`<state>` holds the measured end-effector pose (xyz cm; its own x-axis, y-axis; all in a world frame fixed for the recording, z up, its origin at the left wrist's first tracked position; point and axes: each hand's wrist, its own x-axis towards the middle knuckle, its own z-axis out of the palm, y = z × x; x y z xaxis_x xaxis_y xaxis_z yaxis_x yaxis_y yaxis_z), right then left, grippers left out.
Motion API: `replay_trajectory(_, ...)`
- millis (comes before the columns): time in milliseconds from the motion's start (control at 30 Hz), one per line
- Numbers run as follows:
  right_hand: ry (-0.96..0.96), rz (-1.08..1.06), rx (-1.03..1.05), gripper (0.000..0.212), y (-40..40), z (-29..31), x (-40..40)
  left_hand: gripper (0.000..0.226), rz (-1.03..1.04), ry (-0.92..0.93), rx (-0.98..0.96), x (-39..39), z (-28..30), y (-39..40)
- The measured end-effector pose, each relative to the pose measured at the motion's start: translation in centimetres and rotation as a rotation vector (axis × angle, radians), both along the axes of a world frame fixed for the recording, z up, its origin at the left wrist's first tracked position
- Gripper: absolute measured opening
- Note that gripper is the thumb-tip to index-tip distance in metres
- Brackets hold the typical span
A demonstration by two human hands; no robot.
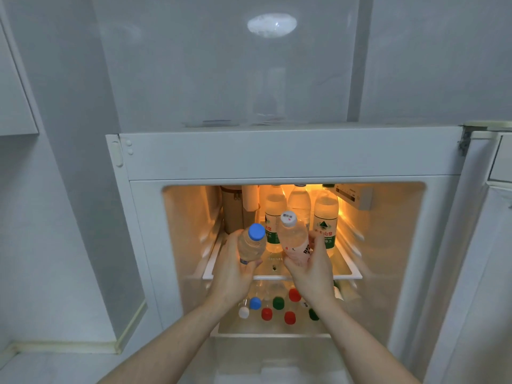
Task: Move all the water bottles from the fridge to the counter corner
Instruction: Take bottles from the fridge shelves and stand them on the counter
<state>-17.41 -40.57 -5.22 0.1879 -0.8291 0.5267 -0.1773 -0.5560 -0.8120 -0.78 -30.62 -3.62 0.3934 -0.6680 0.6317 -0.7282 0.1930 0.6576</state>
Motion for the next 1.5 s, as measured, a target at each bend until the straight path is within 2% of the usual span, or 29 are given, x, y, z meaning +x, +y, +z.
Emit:
replay_trajectory(200,-0.079,0.117,-0.021,0.067,5.3,0.2,-1.4,0.06,-0.072,0.154,-0.018,-1.3,0.9,6.7)
replay_trajectory(367,-0.127,0.19,0.007,0.065,11.6,1.0,-1.6,0.058,-0.131,0.305,0.022,-2.1,2.0,15.0)
replay_trajectory(600,-0.091,0.362,0.109,0.066,21.2,0.4,-1.6,0.06,-0.018,0.369,0.147,-2.2,0.5,27.1)
replay_trajectory(700,-0.052,0.421,0.157,0.062,25.1,-0.1,-1.2,0.055,0.046,0.418,0.189,-2.1,-1.2,31.4)
replay_trajectory(967,0.062,0.614,0.259,0.07,33.0,-1.8,1.4,0.053,0.258,0.484,0.279,-2.1,-4.0,41.5)
replay_trajectory(1233,0.132,0.877,0.303,0.066,37.0,-3.0,4.2,0.054,0.547,0.492,0.241,-4.3,-4.4,48.4)
replay_trajectory(1500,0.276,1.175,0.32,0.059,40.2,-5.1,5.2,0.05,0.874,0.565,0.215,-10.4,-5.3,53.7)
